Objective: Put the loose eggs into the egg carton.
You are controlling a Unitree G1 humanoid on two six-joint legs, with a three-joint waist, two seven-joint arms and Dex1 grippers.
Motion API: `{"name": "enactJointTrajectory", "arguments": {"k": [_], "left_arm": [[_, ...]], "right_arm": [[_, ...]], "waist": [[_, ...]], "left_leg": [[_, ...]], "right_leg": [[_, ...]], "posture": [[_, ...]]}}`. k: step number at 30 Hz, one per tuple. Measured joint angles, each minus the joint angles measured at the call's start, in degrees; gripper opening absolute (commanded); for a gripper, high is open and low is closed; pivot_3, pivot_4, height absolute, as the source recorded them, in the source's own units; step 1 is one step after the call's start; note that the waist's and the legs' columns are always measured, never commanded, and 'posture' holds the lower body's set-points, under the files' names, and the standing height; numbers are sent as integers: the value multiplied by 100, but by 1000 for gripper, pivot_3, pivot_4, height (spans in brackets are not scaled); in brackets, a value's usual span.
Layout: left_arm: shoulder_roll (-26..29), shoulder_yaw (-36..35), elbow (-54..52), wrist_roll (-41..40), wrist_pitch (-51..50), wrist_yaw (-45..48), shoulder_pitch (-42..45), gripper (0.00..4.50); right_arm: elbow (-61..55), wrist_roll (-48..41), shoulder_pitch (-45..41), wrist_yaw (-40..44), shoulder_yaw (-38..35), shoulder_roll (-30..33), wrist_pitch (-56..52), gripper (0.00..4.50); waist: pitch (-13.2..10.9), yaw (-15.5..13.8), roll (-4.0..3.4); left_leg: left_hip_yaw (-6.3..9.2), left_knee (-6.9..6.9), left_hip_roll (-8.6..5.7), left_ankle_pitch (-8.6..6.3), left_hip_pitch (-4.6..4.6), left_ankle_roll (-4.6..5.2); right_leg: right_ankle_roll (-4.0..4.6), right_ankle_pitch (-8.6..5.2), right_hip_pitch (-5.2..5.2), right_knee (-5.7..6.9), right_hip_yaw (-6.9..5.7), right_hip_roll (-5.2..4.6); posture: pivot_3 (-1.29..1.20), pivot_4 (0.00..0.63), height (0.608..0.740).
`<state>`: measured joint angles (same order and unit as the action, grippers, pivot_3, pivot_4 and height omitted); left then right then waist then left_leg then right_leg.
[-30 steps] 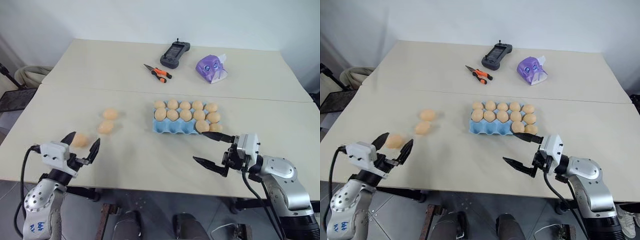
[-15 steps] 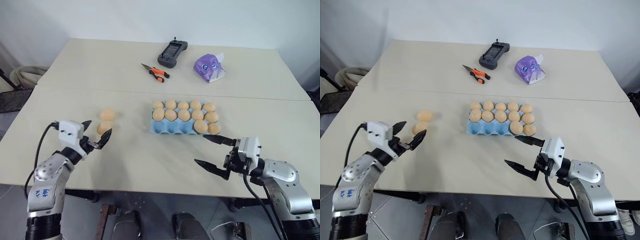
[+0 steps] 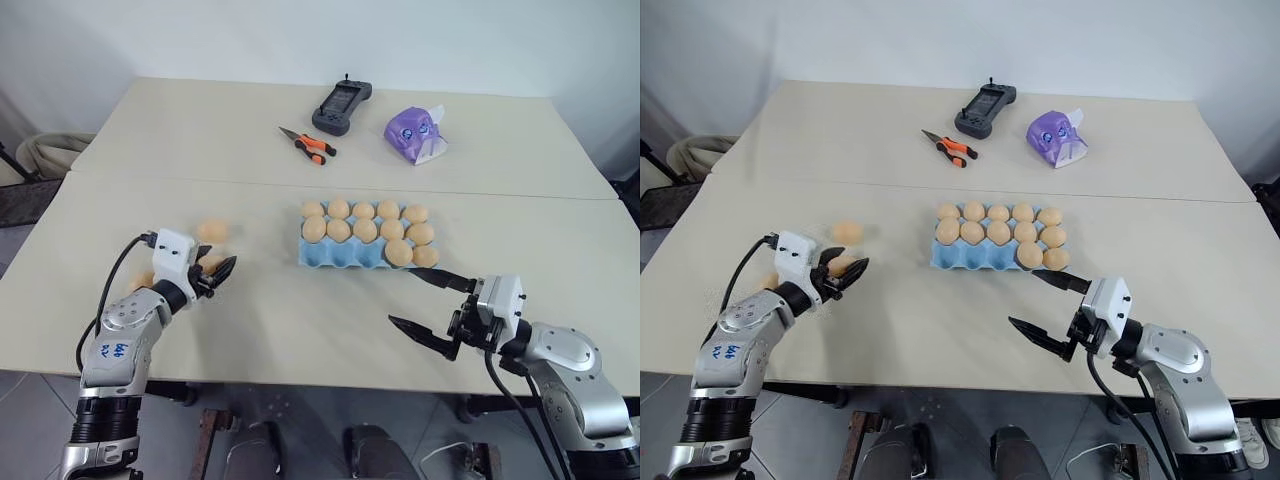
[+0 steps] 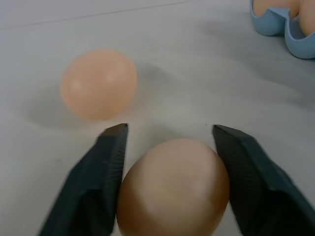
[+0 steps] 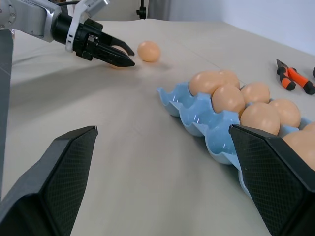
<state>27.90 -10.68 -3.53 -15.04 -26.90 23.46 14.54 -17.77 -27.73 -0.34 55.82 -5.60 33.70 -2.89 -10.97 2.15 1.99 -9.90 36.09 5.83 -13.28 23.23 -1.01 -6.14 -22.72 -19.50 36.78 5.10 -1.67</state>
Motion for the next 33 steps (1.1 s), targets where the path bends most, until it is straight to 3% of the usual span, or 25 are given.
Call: {"name": "enactJointTrajectory", "arguments": {"k": [3, 8, 14, 26, 33], "left_arm": [[60, 0, 0, -7, -23, 105, 0, 1816], [106, 97, -21, -130, 269, 761, 166, 1816], [1, 772, 33, -253, 844, 1896, 789, 1816], [-2009, 2244, 2931, 615, 2402, 2162, 3046, 1816], [-2363, 2316, 4371, 979, 3073, 2115, 3620, 1816]], "right_arm": [[-2, 0, 7, -31, 0, 0, 0, 4500], [-6, 5, 60, -83, -4, 0, 6, 4500], [-62, 27, 331, -251, -175, 1, 26, 4500], [-799, 177, 1545, -914, -1049, -45, 43, 4500], [-1363, 247, 2065, -1354, -1133, -256, 43, 4500]], "waist": [[0, 0, 0], [0, -25, 0], [0, -62, 0], [0, -30, -1], [0, 16, -2]], "left_leg": [[1, 0, 0, 2, -1, -2], [-1, -3, -1, 1, -1, -4], [-3, -2, -12, 1, 2, -2], [3, 7, -12, 2, 4, 6], [1, 2, -6, 2, 6, 0]], "right_leg": [[0, 0, -1, 6, 0, 0], [1, 0, -1, 5, -1, -1], [1, 0, 1, -1, -2, -8], [-2, 0, -5, -2, 11, 4], [-1, 0, -11, 1, 13, 9]], "posture": [[0, 150, 740], [0, 150, 740], [0, 150, 740], [0, 150, 740], [0, 150, 740]]}}
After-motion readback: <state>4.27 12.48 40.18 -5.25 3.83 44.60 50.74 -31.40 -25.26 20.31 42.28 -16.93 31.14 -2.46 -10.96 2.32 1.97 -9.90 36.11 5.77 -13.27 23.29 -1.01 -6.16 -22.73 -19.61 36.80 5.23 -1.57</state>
